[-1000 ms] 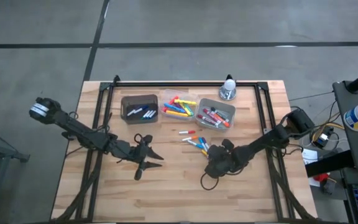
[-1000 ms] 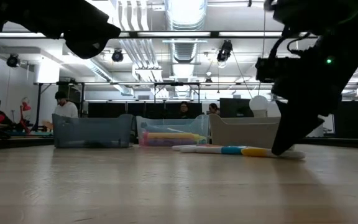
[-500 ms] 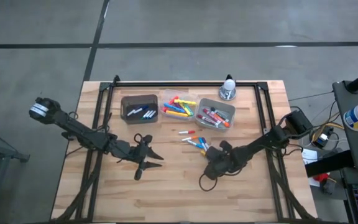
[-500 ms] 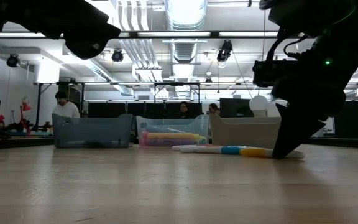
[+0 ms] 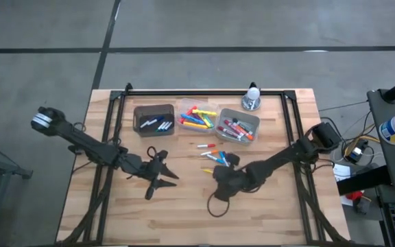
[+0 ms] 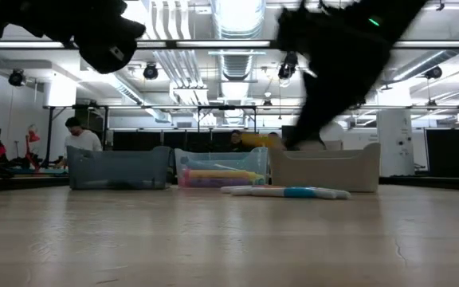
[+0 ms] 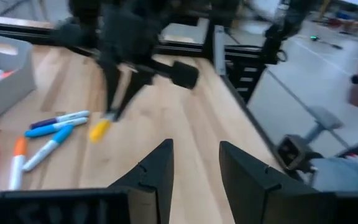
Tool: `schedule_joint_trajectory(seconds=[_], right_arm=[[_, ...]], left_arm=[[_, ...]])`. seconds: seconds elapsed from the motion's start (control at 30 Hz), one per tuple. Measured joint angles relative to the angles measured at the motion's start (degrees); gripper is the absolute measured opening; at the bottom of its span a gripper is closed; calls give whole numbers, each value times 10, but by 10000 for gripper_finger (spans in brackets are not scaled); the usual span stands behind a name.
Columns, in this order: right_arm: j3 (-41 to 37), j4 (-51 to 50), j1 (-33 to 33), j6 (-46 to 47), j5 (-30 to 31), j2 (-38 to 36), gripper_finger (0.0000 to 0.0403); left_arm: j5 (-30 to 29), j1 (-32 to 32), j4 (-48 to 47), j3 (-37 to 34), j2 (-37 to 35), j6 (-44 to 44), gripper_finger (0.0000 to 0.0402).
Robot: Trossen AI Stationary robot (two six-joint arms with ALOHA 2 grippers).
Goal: Pick & Place Markers
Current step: Put the yellow mini marker into the black bin
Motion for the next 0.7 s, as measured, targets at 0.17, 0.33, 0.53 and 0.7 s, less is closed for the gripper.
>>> schedule_joint_trajectory(seconds=[0.17,0.33,0.53,0.7], right_arm=[[65,2,-21,-98,20,0,25],[113,1,-38,-177,50,0,25],[160,20,-37,-214,60,-1,25],[162,86,-37,-243,61,-2,24]], left_arm=[[25,0,-15,0,-26,-10,122],[18,0,-73,0,-49,-14,122],[-44,0,-112,0,-51,-21,122],[-105,9,-93,0,-45,-21,122]])
